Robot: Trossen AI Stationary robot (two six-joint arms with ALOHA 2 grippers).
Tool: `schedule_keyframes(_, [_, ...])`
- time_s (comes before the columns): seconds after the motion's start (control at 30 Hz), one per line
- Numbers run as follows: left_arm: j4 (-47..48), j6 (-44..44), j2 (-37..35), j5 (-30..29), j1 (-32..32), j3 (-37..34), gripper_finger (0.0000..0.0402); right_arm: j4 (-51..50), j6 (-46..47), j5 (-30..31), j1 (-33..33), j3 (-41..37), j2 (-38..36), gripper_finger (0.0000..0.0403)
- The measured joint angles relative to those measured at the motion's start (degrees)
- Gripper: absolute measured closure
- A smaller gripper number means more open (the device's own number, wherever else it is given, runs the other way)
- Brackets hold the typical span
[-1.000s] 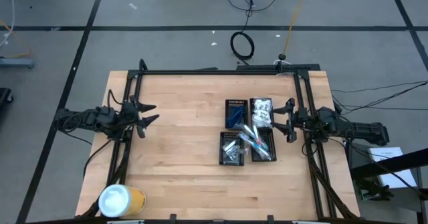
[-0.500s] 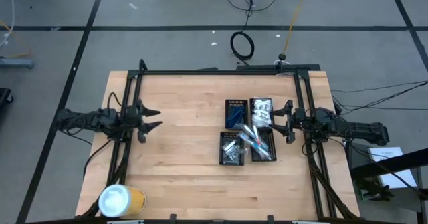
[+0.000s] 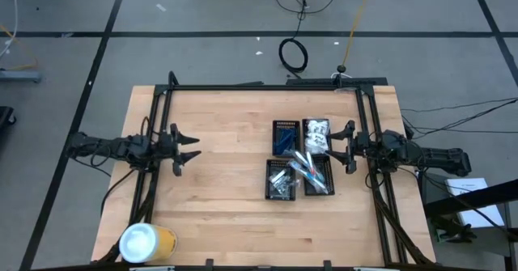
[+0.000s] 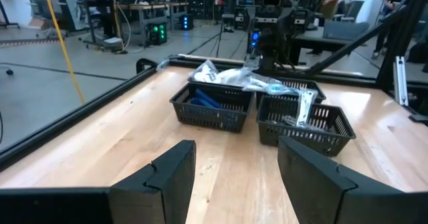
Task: Pick & Place Travel size toiletries
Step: Return to Home Position
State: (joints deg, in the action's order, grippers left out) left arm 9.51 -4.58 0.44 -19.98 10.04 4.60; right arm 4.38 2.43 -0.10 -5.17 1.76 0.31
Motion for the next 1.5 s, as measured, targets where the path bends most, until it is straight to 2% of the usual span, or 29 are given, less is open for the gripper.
schedule_keyframes(0.3, [0.01, 1.69, 0.01, -0.01, 0.00, 0.00, 0.0192, 0.96, 5.77, 0.00, 0.00, -0.03, 0.20, 0.0143])
schedule_keyframes(1.5, [0.01, 1.34, 0.03, -0.03, 0.00, 0.00, 0.0192, 0.94, 5.87, 0.00, 0.02, -0.04, 0.20, 0.0143])
